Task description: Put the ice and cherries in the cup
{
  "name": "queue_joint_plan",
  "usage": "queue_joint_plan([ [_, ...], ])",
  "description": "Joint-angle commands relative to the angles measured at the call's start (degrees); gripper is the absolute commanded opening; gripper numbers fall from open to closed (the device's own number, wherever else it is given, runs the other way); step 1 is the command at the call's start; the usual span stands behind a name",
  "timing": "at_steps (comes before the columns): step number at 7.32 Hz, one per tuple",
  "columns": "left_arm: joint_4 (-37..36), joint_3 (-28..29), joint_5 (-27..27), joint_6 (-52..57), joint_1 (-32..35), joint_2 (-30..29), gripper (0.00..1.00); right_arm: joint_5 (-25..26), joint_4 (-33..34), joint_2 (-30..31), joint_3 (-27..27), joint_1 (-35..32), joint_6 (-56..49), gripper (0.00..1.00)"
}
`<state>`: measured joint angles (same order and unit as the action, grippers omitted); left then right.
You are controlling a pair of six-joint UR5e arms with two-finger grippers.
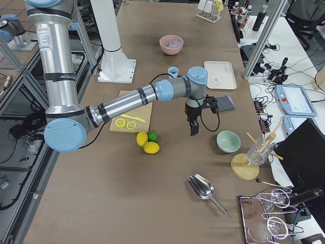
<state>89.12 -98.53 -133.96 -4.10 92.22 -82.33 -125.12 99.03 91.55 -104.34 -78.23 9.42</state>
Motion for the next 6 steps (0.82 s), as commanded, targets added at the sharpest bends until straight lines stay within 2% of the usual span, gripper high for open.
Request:
queue_joint_plan([
  [1,0.17,0.01,-0.07,-0.03,-0.98,-0.03,0.98,-0.55,-0.24,3.62,3.61,-5.06,-0.46,1.0],
  [2,0.17,-0.08,-0.07,-0.03,-1.25,0.06,0.98,-1.69,-0.41,4.76,2.57,-7.79,-0.63,1.0],
  [4,0.26,0.01,-0.07,0.06,-1.25,0.06,0.98,-4.67,-0.24,4.78,1.33,-8.87,-0.2,1.0],
  [6,0.26,-0.08,-0.07,0.06,-1.34,0.06,0.98,-4.17,-0.42,4.43,0.37,-8.87,-0.54,1.0],
])
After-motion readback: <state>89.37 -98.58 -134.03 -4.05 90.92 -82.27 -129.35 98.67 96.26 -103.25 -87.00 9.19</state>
